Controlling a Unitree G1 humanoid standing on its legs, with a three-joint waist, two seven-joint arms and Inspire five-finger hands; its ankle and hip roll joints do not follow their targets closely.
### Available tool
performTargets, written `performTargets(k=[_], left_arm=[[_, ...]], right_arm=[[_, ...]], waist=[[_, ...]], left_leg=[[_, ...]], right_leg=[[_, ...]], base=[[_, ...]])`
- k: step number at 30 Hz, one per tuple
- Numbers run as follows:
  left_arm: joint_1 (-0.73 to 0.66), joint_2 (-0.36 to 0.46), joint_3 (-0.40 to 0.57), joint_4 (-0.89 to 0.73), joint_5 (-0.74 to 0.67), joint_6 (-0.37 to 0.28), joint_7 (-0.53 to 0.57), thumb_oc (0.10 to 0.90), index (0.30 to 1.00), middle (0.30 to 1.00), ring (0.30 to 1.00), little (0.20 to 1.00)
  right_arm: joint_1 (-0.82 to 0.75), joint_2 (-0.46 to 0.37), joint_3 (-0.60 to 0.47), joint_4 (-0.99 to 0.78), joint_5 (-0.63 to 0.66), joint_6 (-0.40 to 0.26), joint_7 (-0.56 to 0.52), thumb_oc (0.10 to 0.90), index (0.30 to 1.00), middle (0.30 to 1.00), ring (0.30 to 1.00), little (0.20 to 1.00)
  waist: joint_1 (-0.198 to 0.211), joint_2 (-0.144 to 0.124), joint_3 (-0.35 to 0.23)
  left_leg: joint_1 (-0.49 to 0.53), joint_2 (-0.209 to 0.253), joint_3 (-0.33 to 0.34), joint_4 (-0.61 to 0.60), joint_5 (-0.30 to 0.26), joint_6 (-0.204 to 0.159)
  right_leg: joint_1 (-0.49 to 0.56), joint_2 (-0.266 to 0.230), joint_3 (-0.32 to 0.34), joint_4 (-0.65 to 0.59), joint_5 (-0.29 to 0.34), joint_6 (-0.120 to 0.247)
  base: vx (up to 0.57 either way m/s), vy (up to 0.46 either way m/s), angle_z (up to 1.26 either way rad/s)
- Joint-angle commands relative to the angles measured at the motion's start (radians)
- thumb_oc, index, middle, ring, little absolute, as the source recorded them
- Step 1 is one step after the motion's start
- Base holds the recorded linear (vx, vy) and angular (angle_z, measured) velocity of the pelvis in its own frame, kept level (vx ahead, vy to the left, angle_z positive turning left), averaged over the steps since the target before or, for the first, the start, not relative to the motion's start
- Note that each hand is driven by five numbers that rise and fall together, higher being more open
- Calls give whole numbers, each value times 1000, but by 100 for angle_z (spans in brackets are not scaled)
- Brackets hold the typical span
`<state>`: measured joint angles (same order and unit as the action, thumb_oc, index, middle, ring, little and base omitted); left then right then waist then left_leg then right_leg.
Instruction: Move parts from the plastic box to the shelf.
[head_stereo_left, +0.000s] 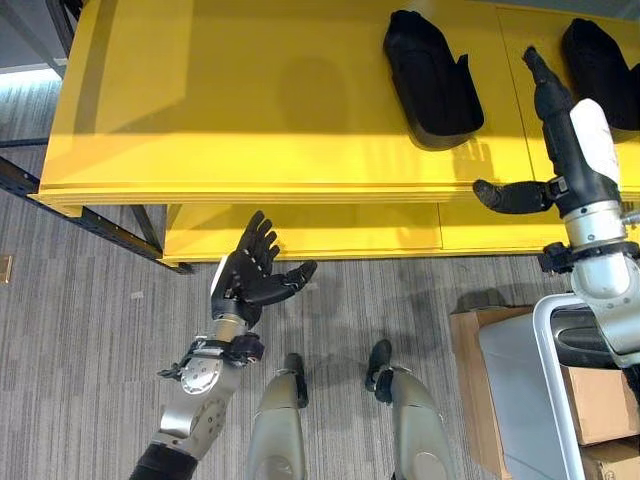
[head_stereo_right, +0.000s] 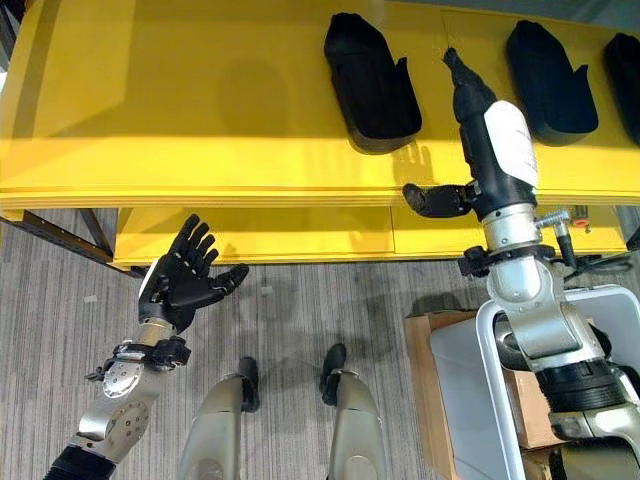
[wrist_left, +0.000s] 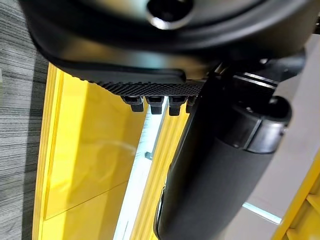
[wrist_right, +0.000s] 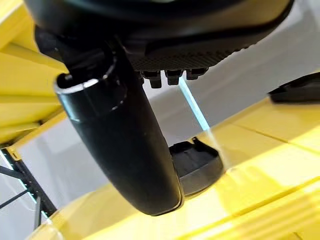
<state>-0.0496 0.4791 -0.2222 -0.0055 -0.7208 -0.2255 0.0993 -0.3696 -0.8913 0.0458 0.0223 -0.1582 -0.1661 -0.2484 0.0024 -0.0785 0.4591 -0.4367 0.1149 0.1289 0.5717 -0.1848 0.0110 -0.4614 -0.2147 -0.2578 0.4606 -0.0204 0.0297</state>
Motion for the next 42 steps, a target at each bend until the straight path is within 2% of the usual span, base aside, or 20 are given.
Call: performTargets(k=[1,9,17,18,23,27,32,33,42], left_arm=[[17,-17,26,-132,57,-86,-28,900,1000,1000,1000,1000],[17,-23,37,-132,72,-87,-28,900,1000,1000,1000,1000],[19,-20,34,-137,68,-91,-31,900,1000,1000,1000,1000],[18,-12,31,-138,68,-91,-37,900,1000,1000,1000,1000],[20,-3,29,-139,66,-91,-44,900,1000,1000,1000,1000],[21,8,24,-142,66,-88,-53,900,1000,1000,1000,1000],[22,24,14,-147,59,-86,-65,900,1000,1000,1000,1000],[23,30,10,-145,60,-87,-66,900,1000,1000,1000,1000],[22,30,12,-136,50,-90,-75,900,1000,1000,1000,1000]], right_arm=[[-38,-39,-95,-88,-33,-67,-45,900,1000,1000,1000,1000],[37,-23,-122,-104,-96,-62,-34,900,1000,1000,1000,1000],[-3,-42,-54,-48,-110,-55,-13,900,1000,1000,1000,1000],[-31,-78,-14,-15,-114,-49,7,900,1000,1000,1000,1000],[-74,-137,46,30,-111,-44,39,900,1000,1000,1000,1000],[-135,-212,134,77,-109,-39,83,900,1000,1000,1000,1000],[-248,-295,269,142,-107,-35,130,900,1000,1000,1000,1000],[-316,-314,346,196,-103,-34,143,900,1000,1000,1000,1000],[-410,-315,435,265,-82,-25,168,900,1000,1000,1000,1000]], waist=[[11,-14,-103],[5,-21,-107],[11,-25,-106],[14,-29,-106],[17,-34,-106],[23,-39,-103],[30,-48,-100],[34,-49,-99],[36,-46,-97]], left_leg=[[1,53,-143,-78,62,-70],[2,53,-143,-77,58,-70],[3,52,-140,-84,62,-69],[2,53,-140,-83,63,-70],[2,54,-140,-84,65,-72],[5,56,-140,-87,67,-74],[9,59,-139,-90,70,-76],[8,59,-138,-87,71,-77],[9,57,-136,-89,71,-77]], right_leg=[[109,-21,42,72,-127,62],[109,-18,47,70,-126,64],[106,-17,50,63,-115,65],[107,-18,50,60,-113,64],[108,-19,49,60,-110,64],[112,-19,50,56,-106,64],[114,-17,51,49,-102,62],[115,-17,51,50,-100,62],[116,-19,50,47,-97,63]], base=[[0,0,0],[0,0,0],[0,0,0],[0,0,0],[0,0,0],[0,0,0],[0,0,0],[0,0,0],[0,0,0]])
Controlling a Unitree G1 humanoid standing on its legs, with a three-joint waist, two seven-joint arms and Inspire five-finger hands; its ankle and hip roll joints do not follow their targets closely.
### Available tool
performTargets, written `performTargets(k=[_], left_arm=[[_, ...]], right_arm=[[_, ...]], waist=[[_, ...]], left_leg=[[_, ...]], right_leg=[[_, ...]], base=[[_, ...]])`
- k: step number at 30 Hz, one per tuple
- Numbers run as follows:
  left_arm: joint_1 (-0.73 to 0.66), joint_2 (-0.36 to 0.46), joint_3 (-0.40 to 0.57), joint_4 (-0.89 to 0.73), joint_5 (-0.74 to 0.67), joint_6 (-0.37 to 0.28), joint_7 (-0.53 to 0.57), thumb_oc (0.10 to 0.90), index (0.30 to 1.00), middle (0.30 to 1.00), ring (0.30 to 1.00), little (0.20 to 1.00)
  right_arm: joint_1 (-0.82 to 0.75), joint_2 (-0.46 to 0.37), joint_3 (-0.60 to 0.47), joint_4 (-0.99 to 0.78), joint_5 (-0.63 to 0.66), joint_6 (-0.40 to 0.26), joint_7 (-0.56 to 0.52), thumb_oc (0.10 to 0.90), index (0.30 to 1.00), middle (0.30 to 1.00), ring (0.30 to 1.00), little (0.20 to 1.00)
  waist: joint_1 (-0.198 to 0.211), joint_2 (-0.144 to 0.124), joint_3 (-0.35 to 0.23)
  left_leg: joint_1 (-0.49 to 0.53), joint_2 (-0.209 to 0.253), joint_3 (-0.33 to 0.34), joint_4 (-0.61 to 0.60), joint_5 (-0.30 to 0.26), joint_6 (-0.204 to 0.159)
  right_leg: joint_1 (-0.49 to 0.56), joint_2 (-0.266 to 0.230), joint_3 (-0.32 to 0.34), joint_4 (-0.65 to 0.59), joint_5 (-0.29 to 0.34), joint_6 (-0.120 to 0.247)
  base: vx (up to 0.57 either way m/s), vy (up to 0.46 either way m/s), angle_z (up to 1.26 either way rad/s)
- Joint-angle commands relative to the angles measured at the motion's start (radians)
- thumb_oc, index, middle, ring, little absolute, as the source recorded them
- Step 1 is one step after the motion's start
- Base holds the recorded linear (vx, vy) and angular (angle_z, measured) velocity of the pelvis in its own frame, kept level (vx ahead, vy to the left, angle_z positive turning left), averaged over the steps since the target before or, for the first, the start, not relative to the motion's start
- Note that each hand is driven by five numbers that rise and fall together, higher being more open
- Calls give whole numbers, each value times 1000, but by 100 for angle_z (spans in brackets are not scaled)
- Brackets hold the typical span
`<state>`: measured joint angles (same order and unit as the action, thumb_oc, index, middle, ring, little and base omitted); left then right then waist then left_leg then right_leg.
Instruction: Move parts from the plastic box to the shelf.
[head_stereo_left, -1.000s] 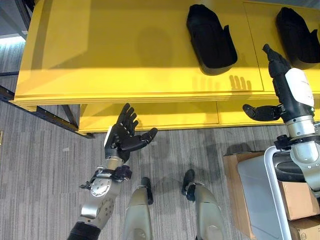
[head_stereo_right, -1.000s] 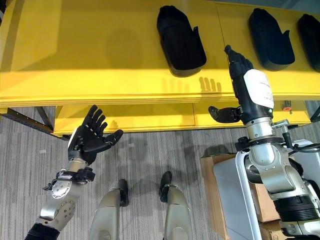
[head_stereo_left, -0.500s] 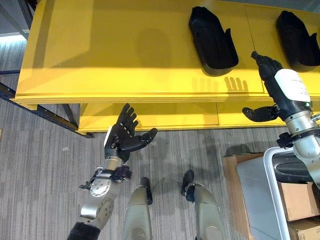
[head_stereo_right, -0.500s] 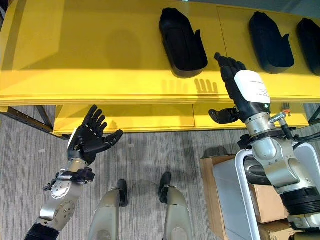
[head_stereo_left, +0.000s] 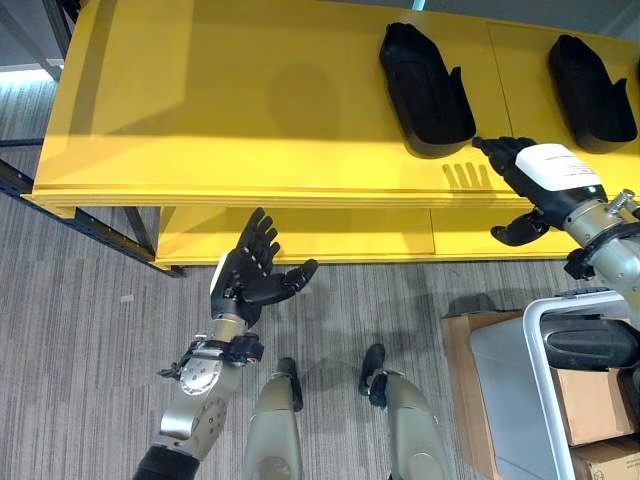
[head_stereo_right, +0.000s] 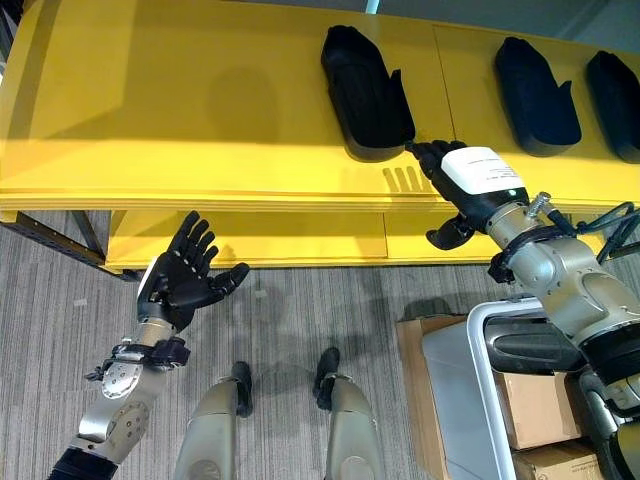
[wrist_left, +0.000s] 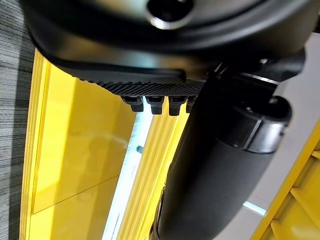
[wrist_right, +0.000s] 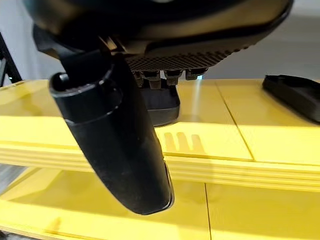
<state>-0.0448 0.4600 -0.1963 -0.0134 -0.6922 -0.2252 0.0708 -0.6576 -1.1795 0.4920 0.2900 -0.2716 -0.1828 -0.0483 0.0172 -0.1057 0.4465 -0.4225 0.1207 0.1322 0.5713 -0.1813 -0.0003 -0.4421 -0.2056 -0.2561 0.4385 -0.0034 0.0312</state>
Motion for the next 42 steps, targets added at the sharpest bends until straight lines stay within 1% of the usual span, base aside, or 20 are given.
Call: performTargets(k=[1,7,13,18,26,42], left_arm=[[17,50,-16,-128,19,-90,-47,900,1000,1000,1000,1000],[20,49,-16,-129,17,-88,-47,900,1000,1000,1000,1000],[17,49,-14,-124,18,-88,-44,900,1000,1000,1000,1000],[14,48,-12,-126,17,-91,-41,900,1000,1000,1000,1000],[15,48,-16,-127,8,-92,-44,900,1000,1000,1000,1000],[7,51,-22,-128,2,-96,-43,900,1000,1000,1000,1000]], right_arm=[[-131,-21,-2,6,33,-8,-32,900,1000,1000,1000,1000],[-211,3,61,49,38,1,-29,900,1000,1000,1000,1000],[-223,32,55,55,30,8,-41,900,1000,1000,1000,1000],[-264,57,88,79,26,13,-38,900,1000,1000,1000,1000],[-301,85,106,124,50,16,-46,900,1000,1000,1000,1000],[-330,133,145,193,69,21,-37,900,1000,1000,1000,1000]], waist=[[23,-19,-84],[30,-13,-78],[35,-7,-73],[43,-4,-71],[48,0,-68],[55,7,-56]], left_leg=[[-6,51,-139,-88,67,-65],[-9,50,-140,-87,70,-64],[-15,46,-145,-86,69,-61],[-18,45,-145,-85,69,-60],[-24,42,-147,-88,72,-59],[-38,39,-150,-79,72,-56]], right_leg=[[97,-28,47,70,-114,62],[94,-29,46,74,-115,61],[94,-31,39,77,-116,60],[88,-31,39,79,-115,60],[84,-32,38,80,-115,60],[72,-34,34,93,-114,57]], base=[[0,0,0],[0,0,0],[0,0,0],[0,0,0],[0,0,0],[0,0,0]])
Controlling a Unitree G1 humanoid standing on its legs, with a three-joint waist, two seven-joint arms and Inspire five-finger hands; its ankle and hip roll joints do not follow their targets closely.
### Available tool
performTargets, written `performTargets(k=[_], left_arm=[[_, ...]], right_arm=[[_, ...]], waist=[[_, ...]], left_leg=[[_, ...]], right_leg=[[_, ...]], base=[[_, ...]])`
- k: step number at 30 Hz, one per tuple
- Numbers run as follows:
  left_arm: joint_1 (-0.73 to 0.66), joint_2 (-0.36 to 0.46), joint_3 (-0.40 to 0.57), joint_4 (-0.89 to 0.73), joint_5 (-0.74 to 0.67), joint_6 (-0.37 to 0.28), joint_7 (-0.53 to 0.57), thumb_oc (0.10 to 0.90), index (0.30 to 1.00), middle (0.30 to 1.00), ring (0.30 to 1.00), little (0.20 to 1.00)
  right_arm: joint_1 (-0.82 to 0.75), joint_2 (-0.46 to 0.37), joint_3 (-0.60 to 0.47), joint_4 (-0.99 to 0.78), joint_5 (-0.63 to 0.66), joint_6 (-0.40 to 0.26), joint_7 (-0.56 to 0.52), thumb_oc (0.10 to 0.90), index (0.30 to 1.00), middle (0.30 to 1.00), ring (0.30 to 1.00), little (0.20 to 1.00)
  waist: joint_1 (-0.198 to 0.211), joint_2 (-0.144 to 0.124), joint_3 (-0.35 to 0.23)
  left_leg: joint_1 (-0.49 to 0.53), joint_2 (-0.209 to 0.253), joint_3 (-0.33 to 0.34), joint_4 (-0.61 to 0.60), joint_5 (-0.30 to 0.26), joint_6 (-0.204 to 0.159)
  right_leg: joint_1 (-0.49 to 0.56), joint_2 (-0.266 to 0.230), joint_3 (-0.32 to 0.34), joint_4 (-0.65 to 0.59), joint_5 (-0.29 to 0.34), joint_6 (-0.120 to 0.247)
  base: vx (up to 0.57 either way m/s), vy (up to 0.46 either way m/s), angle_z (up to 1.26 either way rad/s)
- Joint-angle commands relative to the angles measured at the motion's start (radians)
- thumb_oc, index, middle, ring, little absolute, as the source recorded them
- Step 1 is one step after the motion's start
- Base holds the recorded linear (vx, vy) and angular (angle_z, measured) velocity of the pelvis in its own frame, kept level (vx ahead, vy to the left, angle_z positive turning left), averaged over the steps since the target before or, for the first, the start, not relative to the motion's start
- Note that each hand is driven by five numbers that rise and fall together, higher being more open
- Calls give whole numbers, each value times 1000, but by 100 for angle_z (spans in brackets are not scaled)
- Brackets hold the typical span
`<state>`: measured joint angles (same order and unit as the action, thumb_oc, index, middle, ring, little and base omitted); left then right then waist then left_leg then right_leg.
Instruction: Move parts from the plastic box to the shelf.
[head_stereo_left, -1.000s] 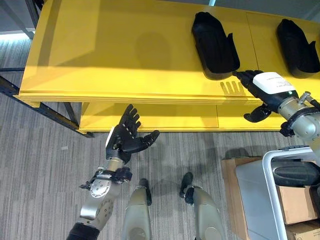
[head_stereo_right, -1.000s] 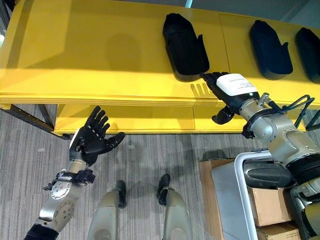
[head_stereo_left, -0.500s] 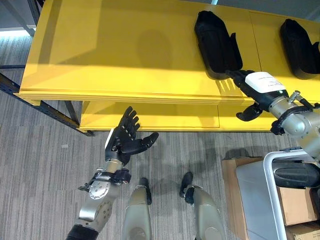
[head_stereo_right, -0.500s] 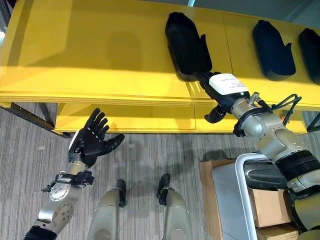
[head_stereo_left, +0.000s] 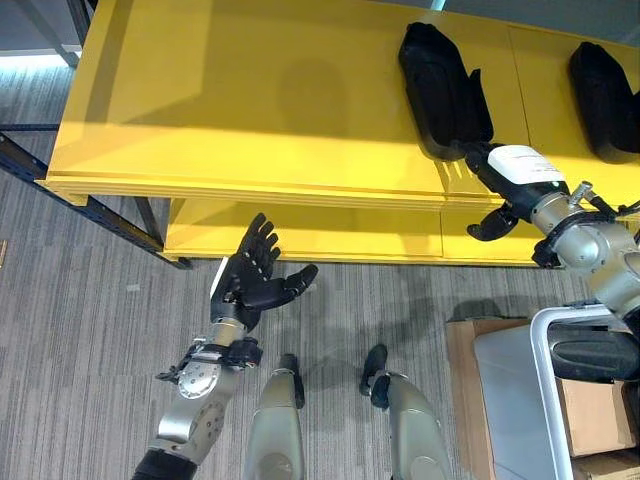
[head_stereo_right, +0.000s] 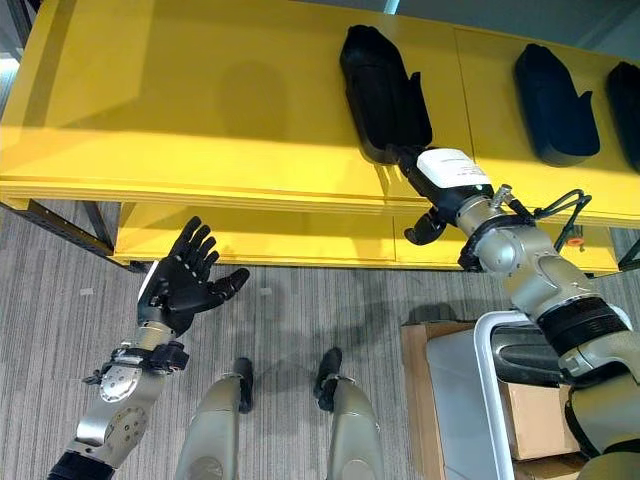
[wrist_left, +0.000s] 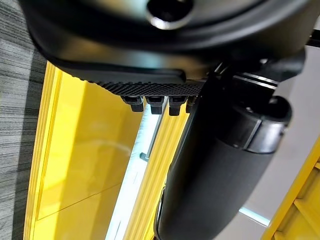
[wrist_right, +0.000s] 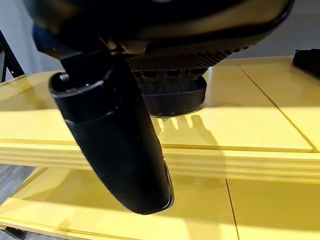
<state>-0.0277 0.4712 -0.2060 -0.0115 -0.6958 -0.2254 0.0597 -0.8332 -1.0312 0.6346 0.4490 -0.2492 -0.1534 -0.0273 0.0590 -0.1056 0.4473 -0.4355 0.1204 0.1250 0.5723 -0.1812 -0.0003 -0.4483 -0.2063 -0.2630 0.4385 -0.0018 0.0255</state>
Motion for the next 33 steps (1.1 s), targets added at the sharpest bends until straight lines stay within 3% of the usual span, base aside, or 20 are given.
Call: performTargets(k=[1,33], left_arm=[[-10,42,-12,-132,4,-96,-31,900,1000,1000,1000,1000],[-11,42,-5,-135,-5,-102,-26,900,1000,1000,1000,1000]], right_arm=[[-156,-12,5,38,47,-8,-56,900,1000,1000,1000,1000],[-261,54,75,67,74,-5,-44,900,1000,1000,1000,1000]], waist=[[14,7,-56],[37,12,-40]], left_leg=[[-25,39,-143,-80,73,-56],[-48,32,-151,-68,70,-50]], right_leg=[[79,-33,41,91,-114,63],[66,-36,34,100,-113,64]], base=[[0,0,0],[1,1,1]])
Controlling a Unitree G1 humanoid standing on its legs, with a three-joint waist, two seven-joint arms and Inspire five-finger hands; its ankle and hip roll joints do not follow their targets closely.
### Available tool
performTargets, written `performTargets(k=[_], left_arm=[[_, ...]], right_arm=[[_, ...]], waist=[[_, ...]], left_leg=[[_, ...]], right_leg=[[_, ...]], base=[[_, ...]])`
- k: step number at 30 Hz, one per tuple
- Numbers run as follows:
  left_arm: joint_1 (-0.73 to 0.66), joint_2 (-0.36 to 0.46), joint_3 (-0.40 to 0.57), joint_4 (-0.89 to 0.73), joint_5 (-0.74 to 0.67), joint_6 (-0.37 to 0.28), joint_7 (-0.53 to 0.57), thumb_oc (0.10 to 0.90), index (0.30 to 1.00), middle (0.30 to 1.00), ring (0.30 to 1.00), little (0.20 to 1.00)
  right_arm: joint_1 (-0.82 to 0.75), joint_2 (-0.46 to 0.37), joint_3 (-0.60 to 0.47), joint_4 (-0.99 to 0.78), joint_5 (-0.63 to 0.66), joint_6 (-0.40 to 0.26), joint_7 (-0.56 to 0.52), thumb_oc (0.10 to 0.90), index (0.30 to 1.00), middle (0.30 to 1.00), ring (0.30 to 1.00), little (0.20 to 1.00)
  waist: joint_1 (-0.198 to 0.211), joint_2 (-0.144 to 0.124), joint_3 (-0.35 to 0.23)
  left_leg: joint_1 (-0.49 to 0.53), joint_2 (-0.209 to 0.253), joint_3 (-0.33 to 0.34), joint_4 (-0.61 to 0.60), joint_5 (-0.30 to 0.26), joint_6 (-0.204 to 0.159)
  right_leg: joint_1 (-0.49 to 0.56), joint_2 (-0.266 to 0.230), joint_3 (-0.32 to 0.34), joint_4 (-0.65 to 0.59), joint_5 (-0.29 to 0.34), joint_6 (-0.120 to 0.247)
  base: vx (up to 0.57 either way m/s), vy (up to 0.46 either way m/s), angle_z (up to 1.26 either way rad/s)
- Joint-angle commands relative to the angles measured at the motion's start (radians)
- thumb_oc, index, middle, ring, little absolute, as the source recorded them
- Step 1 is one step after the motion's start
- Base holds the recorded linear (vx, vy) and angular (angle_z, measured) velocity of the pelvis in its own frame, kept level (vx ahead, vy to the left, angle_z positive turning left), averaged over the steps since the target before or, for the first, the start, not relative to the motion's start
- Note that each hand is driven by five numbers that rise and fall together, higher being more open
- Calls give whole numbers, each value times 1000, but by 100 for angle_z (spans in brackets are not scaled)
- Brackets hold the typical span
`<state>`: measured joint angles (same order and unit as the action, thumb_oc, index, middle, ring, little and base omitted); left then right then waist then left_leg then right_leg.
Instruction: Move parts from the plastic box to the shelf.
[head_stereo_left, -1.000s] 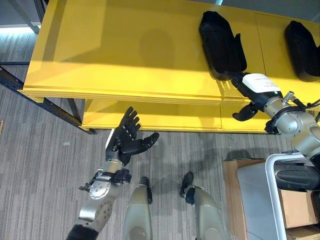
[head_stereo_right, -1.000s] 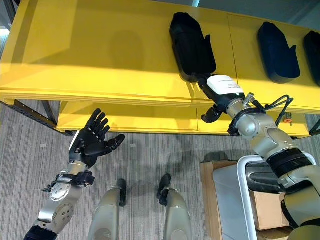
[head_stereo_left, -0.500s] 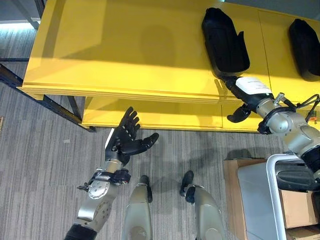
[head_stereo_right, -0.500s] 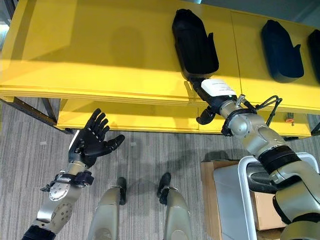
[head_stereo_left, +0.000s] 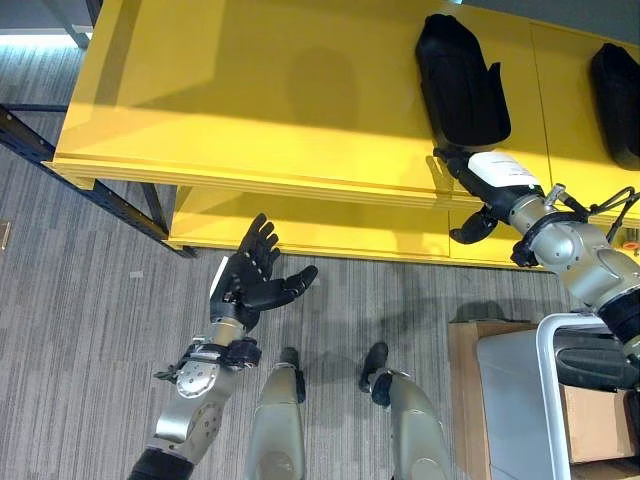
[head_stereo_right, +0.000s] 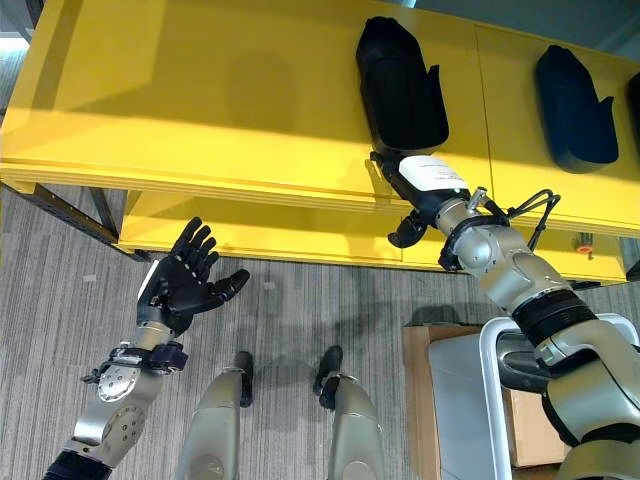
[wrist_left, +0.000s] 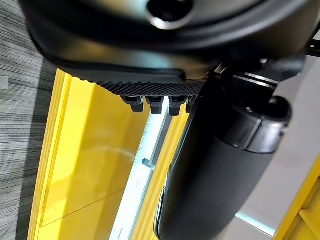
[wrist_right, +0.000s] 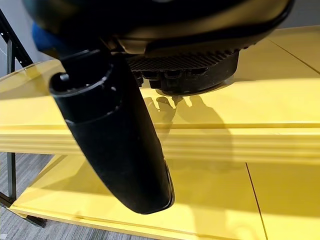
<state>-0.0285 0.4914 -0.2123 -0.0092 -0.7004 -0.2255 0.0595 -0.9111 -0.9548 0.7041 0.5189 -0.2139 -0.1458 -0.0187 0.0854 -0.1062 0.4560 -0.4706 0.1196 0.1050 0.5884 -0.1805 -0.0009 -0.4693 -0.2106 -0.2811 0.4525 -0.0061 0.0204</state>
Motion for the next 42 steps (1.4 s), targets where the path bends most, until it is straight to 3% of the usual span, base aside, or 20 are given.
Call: performTargets(k=[1,42], left_arm=[[-10,23,2,-137,-1,-103,-26,900,1000,1000,1000,1000],[-10,48,22,-145,-16,-117,-12,900,1000,1000,1000,1000]], right_arm=[[-189,-24,8,2,38,-12,-54,900,1000,1000,1000,1000],[-369,57,93,57,27,0,-74,900,1000,1000,1000,1000]], waist=[[12,12,-48],[38,15,-45]], left_leg=[[-14,33,-131,-83,69,-49],[-41,28,-141,-83,75,-44]], right_leg=[[87,-32,52,85,-108,69],[69,-29,44,88,-104,68]], base=[[0,0,0],[0,0,0]])
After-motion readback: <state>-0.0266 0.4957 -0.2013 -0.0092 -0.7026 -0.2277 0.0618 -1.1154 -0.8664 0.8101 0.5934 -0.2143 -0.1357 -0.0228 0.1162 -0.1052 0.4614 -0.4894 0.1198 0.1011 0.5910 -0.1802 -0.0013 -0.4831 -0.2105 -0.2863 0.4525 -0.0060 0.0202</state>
